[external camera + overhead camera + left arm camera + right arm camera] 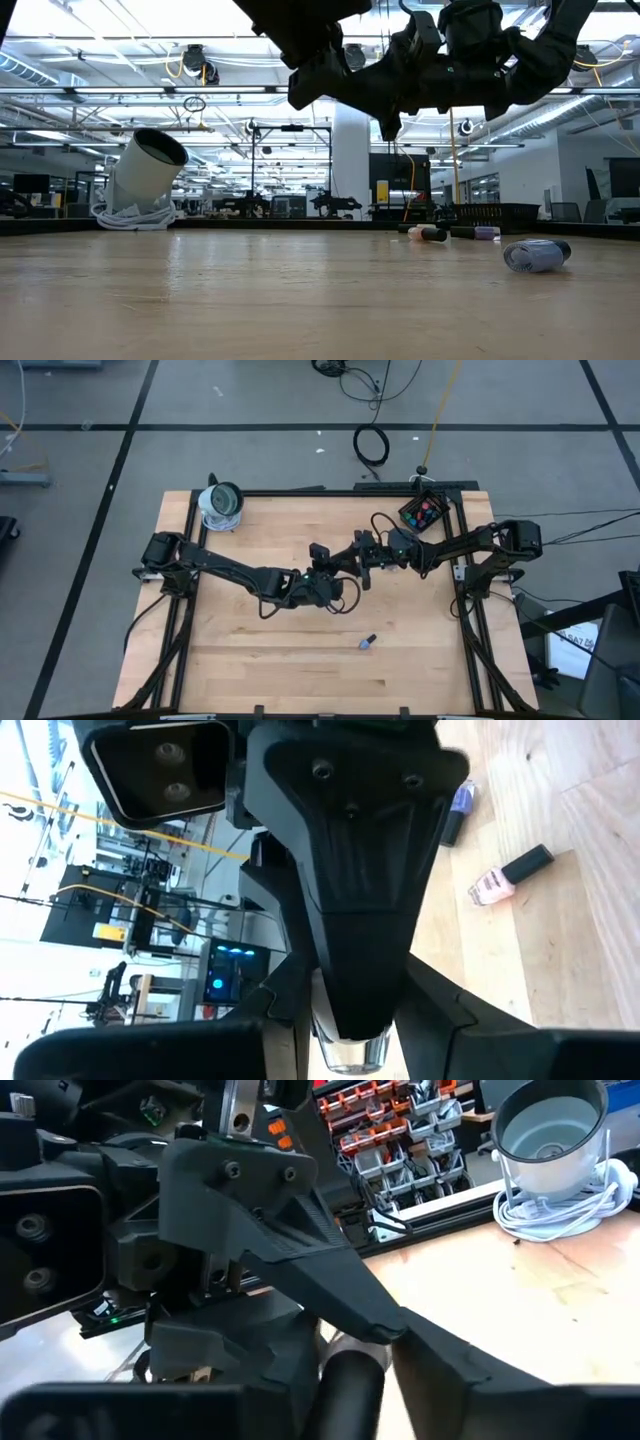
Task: Pick & Place Nail Polish
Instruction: Put the white nail polish into the black bin
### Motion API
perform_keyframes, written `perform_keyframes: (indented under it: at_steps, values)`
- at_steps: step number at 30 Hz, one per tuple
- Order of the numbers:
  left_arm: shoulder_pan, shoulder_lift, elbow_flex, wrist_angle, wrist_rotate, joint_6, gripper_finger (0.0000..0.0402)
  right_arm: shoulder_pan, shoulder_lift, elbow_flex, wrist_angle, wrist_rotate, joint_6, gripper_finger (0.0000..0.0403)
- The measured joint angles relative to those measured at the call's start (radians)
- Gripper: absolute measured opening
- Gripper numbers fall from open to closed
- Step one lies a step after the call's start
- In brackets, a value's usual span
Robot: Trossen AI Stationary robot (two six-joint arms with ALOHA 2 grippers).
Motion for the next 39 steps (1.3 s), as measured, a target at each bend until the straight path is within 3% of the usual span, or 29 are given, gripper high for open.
perform_keyframes:
  at_steps: [4,9,20,30,33,35,39]
  values:
    - [0.0,0.0,0.0,-0.001,-0.003,-0.002,0.0093,0.0,0.0,0.0,0.0,0.0,-0.001,0.0074]
    - [0.0,0.0,0.0,-0.001,-0.002,-0.014,0.0097,0.0,0.0,0.0,-0.002,-0.002,-0.018,0.0074]
    - [-0.036,0.0,0.0,0.024,-0.008,-0.154,0.0262,-0.045,0.001,-0.001,-0.091,-0.002,-0.061,0.007]
    - [-0.14,-0.017,0.0,-0.054,0.006,-0.313,0.0312,-0.122,0.001,-0.001,-0.192,-0.005,-0.08,0.0069]
    - [-0.132,-0.069,0.0,-0.197,0.106,-0.439,0.0316,-0.144,0.001,-0.001,-0.236,-0.005,-0.085,0.0069]
    - [-0.107,-0.116,-0.007,-0.291,0.234,-0.519,0.0315,-0.155,0.001,-0.002,-0.254,-0.012,-0.091,0.0069]
    - [-0.045,-0.237,-0.123,-0.264,0.511,-0.547,0.0308,-0.177,-0.006,-0.002,-0.253,-0.083,-0.092,0.0069]
